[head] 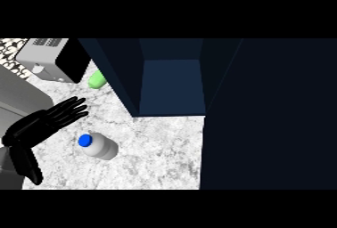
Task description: Pick up the bottled water, place it into the cabinet and close the cabinet
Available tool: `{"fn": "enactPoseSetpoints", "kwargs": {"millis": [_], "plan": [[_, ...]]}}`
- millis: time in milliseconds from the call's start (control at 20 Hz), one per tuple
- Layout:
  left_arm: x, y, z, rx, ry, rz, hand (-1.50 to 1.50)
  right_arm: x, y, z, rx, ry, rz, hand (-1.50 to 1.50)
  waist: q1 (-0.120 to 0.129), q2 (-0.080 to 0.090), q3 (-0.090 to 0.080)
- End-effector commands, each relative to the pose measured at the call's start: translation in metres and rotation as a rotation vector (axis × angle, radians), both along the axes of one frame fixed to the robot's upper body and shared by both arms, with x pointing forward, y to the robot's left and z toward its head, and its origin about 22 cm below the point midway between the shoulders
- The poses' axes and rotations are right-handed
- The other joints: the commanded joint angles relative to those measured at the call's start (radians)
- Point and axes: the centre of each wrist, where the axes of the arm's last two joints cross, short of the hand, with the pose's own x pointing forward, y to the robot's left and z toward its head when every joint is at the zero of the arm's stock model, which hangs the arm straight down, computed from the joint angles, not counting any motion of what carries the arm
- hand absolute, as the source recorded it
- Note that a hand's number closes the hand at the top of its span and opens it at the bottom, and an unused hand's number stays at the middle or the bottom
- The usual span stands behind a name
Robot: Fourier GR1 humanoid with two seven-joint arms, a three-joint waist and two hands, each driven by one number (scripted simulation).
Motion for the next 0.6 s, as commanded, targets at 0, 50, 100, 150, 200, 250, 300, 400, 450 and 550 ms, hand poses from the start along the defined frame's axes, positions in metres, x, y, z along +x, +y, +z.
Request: {"fn": "enactPoseSetpoints", "kwargs": {"millis": [0, 50, 100, 150, 200, 250, 300, 400, 450, 550], "plan": [[0.014, -0.01, -0.008, -0.012, -0.02, -0.1, -1.5, 0.005, 0.003, -0.002, 0.011, 0.008, 0.004, -1.5, 0.0, 0.003, -0.001], [0.001, -0.004, -0.023, -0.04, 0.004, -0.083, -1.5, 0.004, 0.004, -0.009, 0.007, 0.0, -0.013, -1.5, -0.001, 0.003, -0.001], [0.008, -0.019, -0.025, -0.025, 0.011, -0.081, -1.5, 0.005, 0.011, -0.009, 0.004, -0.009, 0.006, -1.5, 0.0, 0.002, -0.001], [0.022, -0.011, -0.019, -0.018, 0.025, -0.062, -1.5, 0.001, 0.009, 0.0, -0.011, 0.002, 0.012, -1.5, -0.012, 0.006, -0.002], [0.013, -0.02, -0.03, -0.014, 0.034, -0.057, -1.5, -0.011, 0.001, -0.019, 0.017, 0.007, 0.009, -1.5, -0.014, 0.003, -0.001], [0.006, -0.034, -0.043, -0.014, 0.045, -0.066, -1.5, 0.001, 0.007, -0.014, -0.017, 0.004, 0.009, -1.5, -0.004, 0.004, -0.001], [0.025, -0.026, -0.033, 0.01, 0.062, -0.036, -1.5, -0.002, 0.017, 0.007, 0.004, -0.005, 0.001, -1.5, -0.011, 0.005, -0.002], [0.014, -0.022, -0.047, 0.016, 0.09, -0.049, -1.5, 0.003, 0.006, 0.006, 0.006, -0.021, 0.022, -1.5, -0.009, 0.006, -0.002], [0.012, -0.026, -0.053, -0.003, 0.09, -0.032, -1.5, 0.006, 0.014, -0.015, 0.013, 0.005, 0.03, -1.5, -0.009, 0.007, -0.002], [0.019, -0.028, -0.058, -0.005, 0.132, -0.033, -1.5, 0.002, 0.008, -0.001, 0.0, -0.004, 0.036, -1.5, -0.023, 0.011, -0.003]]}}
